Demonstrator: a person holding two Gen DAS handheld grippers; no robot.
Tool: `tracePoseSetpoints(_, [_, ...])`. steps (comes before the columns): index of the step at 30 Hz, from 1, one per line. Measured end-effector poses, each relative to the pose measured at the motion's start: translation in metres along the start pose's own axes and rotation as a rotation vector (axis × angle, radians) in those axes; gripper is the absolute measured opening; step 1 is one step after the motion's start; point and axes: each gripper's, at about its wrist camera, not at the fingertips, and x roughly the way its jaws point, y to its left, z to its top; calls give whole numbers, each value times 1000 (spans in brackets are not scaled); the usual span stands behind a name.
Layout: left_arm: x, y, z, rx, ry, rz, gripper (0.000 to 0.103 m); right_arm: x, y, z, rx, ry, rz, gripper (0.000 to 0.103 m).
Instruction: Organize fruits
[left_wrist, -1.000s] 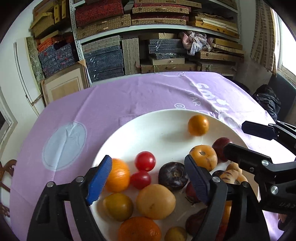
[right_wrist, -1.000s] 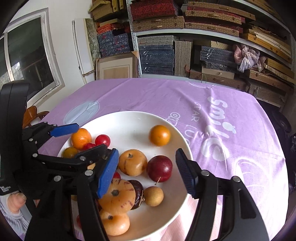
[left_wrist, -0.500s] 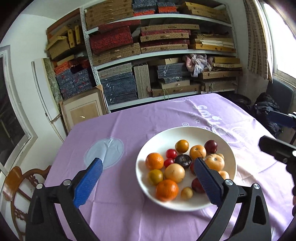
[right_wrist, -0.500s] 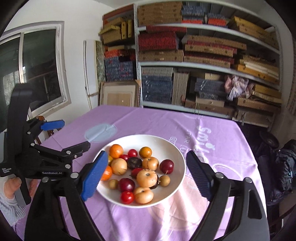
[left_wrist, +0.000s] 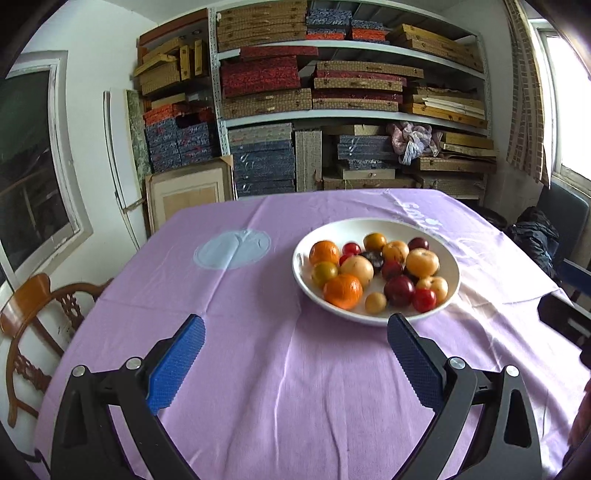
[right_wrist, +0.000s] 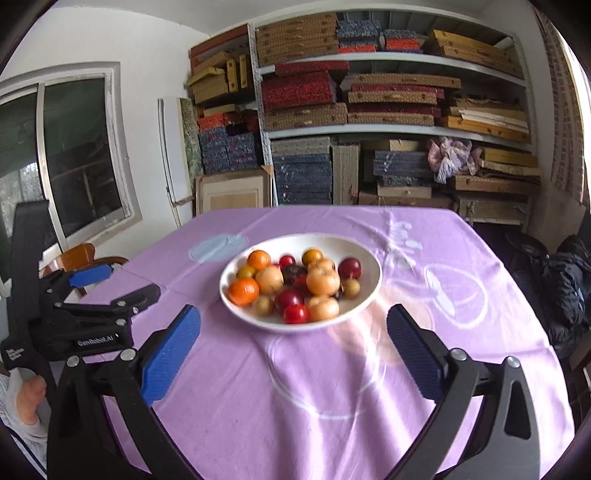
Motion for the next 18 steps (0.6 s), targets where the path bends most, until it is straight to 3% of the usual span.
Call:
tracePoseSetpoints(7, [36,-20,-25,11,40,15,100,44,-10,-38,13,101,-61,99])
tracePoseSetpoints(18, [88,-29,-30,-35,195,-117,100,96,-27,-40,60,240,-48,99])
